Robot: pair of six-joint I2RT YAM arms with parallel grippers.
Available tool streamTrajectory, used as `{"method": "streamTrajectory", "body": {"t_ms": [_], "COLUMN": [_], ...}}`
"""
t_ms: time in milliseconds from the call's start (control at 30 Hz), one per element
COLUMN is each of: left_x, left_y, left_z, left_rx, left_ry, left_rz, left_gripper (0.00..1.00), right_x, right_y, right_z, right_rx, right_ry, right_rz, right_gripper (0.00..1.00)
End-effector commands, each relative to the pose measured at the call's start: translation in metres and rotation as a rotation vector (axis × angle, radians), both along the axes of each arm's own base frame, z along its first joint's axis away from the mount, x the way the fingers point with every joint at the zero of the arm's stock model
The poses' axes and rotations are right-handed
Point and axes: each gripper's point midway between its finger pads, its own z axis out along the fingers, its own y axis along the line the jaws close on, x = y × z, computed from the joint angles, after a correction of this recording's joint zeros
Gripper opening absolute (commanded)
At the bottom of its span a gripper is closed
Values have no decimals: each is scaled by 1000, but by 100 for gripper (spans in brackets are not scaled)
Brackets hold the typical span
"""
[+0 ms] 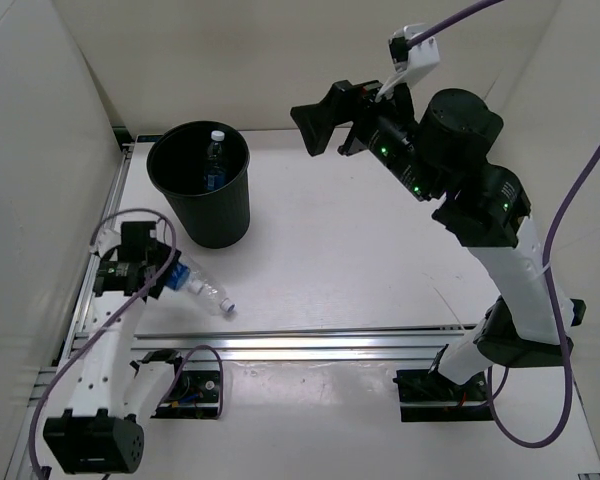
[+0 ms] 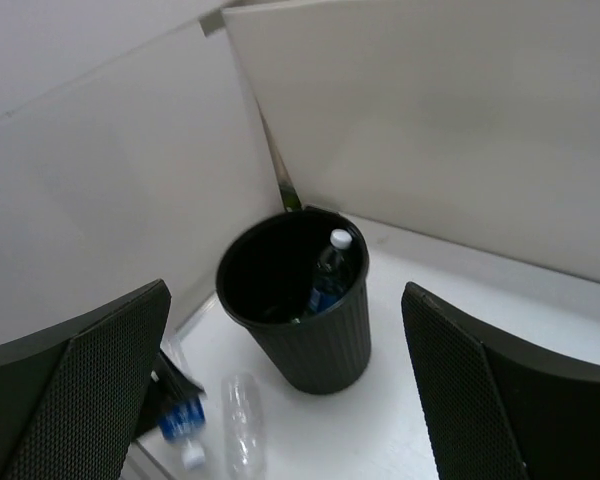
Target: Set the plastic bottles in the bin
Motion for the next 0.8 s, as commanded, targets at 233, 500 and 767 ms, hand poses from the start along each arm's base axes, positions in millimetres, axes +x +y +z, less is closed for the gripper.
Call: {"method": "streamTrajectory", "body": {"t_ms": [233,500,767], "left_x": [103,217,175], "left_y": [3,-22,-20], "left_z": [232,281,248], "left_rx": [145,366,338], "left_ry": [-588,-605,-423], "left_rz": [-66,-183,-47], "left_gripper": [57,63,100], "right_x": [3,0,1], "right_y": [-7,-17,-50], "right_z": [-31,-37,-40], "right_rx": [-140,-169,-199], "right_ry": [36,34,33], "right_rz": [-35,-45,-152], "right_gripper": [100,100,100]}}
